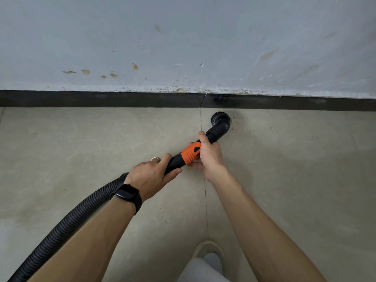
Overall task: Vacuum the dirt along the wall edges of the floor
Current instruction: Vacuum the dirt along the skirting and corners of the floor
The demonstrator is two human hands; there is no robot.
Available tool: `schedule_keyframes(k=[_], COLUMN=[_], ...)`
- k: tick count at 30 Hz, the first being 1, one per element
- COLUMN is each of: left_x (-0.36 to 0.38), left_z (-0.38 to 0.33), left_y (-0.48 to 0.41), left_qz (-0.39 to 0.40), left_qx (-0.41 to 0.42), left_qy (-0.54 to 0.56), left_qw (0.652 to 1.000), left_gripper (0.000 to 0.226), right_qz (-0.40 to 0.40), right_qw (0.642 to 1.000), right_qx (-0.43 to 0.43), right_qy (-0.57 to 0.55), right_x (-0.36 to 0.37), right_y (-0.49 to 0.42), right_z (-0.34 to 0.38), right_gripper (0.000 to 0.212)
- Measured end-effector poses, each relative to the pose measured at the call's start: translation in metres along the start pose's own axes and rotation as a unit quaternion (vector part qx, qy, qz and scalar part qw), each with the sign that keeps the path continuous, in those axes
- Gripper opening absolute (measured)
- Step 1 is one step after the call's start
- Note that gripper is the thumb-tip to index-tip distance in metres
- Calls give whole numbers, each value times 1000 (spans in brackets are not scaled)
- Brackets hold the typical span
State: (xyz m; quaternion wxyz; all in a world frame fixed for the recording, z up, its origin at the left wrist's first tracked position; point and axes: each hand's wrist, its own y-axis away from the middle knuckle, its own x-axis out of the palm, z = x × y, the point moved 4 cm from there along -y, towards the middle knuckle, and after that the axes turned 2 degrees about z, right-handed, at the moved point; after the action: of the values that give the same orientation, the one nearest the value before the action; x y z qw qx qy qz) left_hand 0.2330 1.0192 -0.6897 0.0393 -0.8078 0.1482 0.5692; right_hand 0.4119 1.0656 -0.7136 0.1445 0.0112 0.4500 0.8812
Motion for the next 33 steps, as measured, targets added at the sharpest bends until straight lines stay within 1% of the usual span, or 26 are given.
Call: schedule_keyframes(k=[3, 6, 9, 12, 17, 19, 23, 27, 30, 33], left_x=[0, -3, -7, -11, -13, -15, -18, -24, -27, -23], left_z=[2, 1, 1, 2, 6, 7, 13, 21, 31, 37], left_y=[-3, -9, -15, -21, -23, -22, -17, -2, 19, 44], left_qz=[20, 48, 88, 112, 123, 124, 123, 117, 109, 85], left_qx=[-15, -24, -40, -52, -66, -68, -70, -67, -59, -22], left_qy=[-9, -18, -21, -8, 12, 16, 30, 29, 5, -24], left_qw=[1000, 998, 995, 992, 990, 990, 989, 990, 992, 996], left_gripper=[73, 74, 64, 56, 47, 43, 40, 44, 52, 60], right_qz=[-5, -14, -9, -5, -8, -7, 4, 42, 42, 30], right_qw=[1000, 1000, 1000, 1000, 1000, 1000, 1000, 999, 999, 998], right_qx=[-2, -8, -9, -12, -18, -20, -17, 14, 33, 54], right_qy=[6, 13, 7, 4, 15, 18, 23, 1, 2, -24], right_x=[2, 7, 13, 17, 24, 27, 33, 41, 44, 40], right_y=[-7, -12, -13, -16, -23, -23, -16, 1, 22, 45], right_z=[0, 3, 9, 14, 20, 21, 22, 16, 1, -27], right_gripper=[46, 57, 72, 74, 81, 79, 68, 51, 51, 49])
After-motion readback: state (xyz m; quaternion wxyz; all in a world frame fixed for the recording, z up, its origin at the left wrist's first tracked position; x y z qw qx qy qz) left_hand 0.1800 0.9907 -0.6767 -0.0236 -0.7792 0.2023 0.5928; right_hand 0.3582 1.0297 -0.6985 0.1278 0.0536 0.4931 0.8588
